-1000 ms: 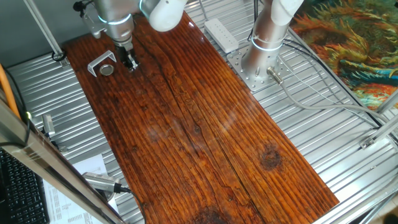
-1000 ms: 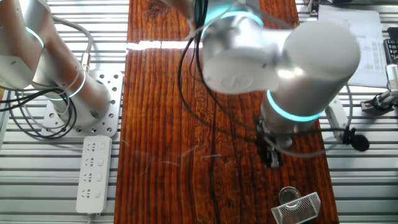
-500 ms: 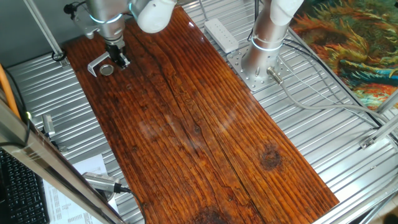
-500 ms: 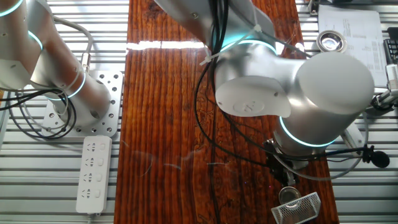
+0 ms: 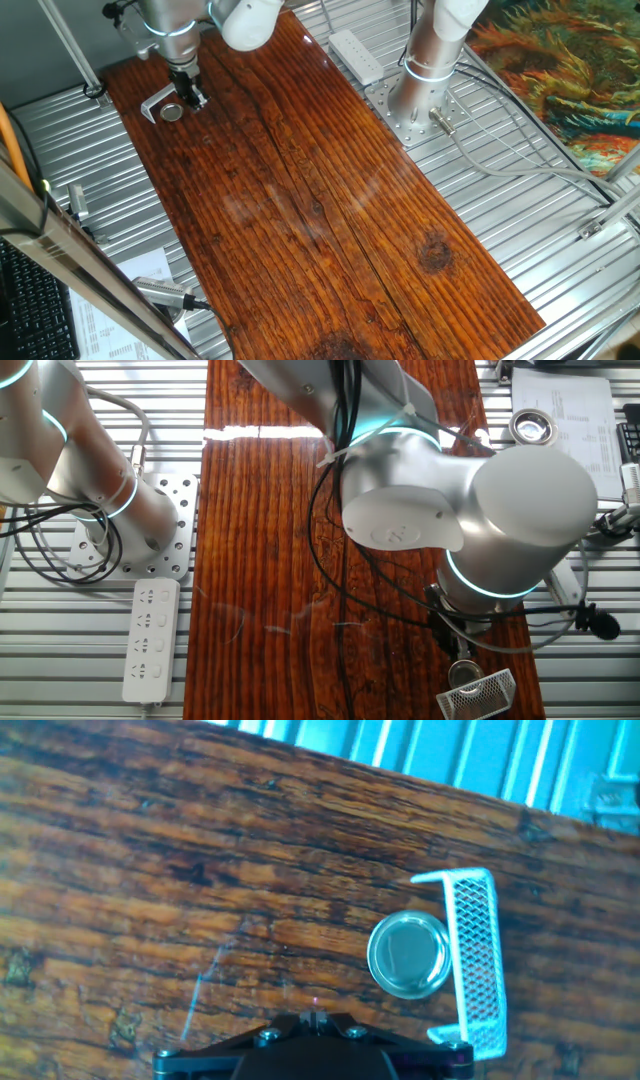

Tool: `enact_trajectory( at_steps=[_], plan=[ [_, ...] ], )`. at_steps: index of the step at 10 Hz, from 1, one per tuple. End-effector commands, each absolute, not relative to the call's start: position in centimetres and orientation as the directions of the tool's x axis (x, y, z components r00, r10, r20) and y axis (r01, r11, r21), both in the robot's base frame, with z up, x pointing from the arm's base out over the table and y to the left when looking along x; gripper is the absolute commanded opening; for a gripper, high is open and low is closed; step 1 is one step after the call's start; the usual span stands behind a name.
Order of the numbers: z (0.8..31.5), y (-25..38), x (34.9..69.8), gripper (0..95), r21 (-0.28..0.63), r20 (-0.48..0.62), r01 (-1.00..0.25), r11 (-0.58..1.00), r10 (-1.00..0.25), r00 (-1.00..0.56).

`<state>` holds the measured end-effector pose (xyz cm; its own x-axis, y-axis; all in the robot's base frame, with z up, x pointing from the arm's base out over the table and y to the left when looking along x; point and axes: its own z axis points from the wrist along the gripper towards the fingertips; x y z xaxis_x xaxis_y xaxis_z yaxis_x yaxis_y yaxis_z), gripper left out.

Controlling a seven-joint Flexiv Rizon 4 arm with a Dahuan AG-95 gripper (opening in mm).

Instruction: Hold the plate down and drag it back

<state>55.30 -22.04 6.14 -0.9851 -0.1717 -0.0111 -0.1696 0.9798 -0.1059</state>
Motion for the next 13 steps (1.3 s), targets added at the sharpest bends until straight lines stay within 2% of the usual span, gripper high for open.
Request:
enact_trajectory(
  at_steps=[1, 5, 6, 13],
  plan=[
    [5.7, -22.9, 55.5, 19.0, -0.117, -0.056, -0.215, 0.970, -0.223, -0.973],
    [5.3, -24.1, 55.8, 19.0, -0.115, -0.061, -0.222, 0.968, -0.230, -0.971],
    [4.8, -24.2, 56.0, 0.0, -0.115, -0.065, -0.227, 0.967, -0.235, -0.970],
    [4.1, -25.7, 57.8, 0.0, -0.132, -0.074, -0.307, 0.942, -0.318, -0.945]
  ],
)
